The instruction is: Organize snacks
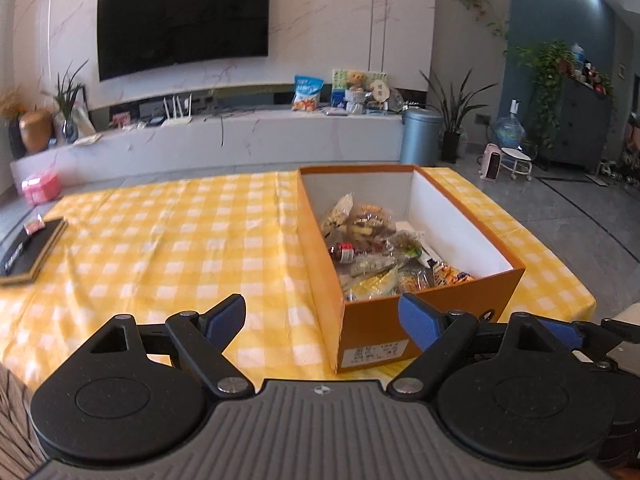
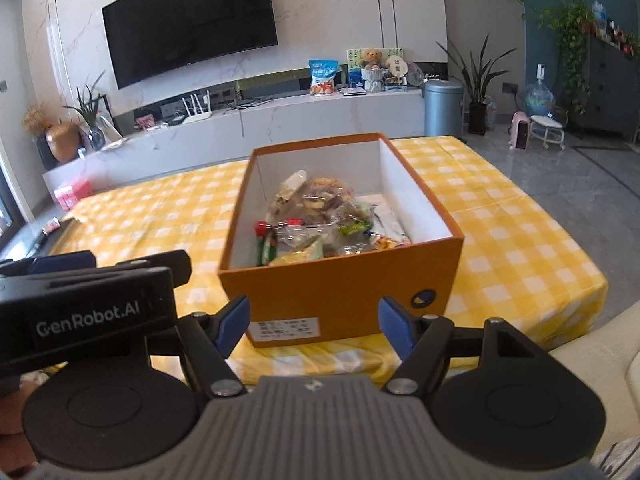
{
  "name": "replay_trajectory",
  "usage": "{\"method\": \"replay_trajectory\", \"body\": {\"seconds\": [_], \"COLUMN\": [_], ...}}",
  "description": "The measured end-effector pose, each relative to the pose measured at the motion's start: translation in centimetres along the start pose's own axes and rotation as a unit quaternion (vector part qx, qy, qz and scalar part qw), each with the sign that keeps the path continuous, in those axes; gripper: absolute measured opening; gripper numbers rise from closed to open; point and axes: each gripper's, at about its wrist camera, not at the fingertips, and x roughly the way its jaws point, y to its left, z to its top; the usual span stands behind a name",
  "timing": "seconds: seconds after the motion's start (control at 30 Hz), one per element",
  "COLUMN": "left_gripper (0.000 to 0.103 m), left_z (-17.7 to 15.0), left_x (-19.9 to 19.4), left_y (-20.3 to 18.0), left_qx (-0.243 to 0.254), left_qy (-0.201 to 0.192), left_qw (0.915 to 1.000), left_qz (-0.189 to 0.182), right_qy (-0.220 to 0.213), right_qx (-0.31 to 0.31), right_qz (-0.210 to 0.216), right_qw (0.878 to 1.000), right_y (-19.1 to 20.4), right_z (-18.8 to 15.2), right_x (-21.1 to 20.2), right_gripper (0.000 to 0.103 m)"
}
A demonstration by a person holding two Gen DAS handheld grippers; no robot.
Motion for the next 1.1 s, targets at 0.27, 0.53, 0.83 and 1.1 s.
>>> {"method": "replay_trajectory", "body": {"seconds": [0.27, 0.53, 0.83, 1.1], "left_gripper": [0.101, 0.101, 0.101, 0.101], "left_z": [-1.2, -1.4, -1.2, -1.3], "left_x": [0.3, 0.4, 0.3, 0.2], "left_y": [-0.3, -0.3, -0.4, -0.5], "left_qx": [0.002, 0.001, 0.005, 0.003], "left_qy": [0.02, 0.027, 0.021, 0.022], "left_qw": [0.9998, 0.9996, 0.9998, 0.9997], "left_qz": [-0.002, -0.003, -0.006, -0.008], "right_qy": [0.018, 0.023, 0.019, 0.02], "right_qx": [-0.004, -0.011, -0.008, -0.01], "right_qz": [-0.006, -0.007, -0.002, -0.007], "right_qw": [1.0, 1.0, 1.0, 1.0], "right_y": [-0.5, -0.6, -0.6, -0.6], "right_z": [-0.8, -0.9, -0.9, -0.9], "right_x": [0.7, 1.0, 0.9, 1.0], "right_gripper": [0.069, 0.067, 0.067, 0.067]}}
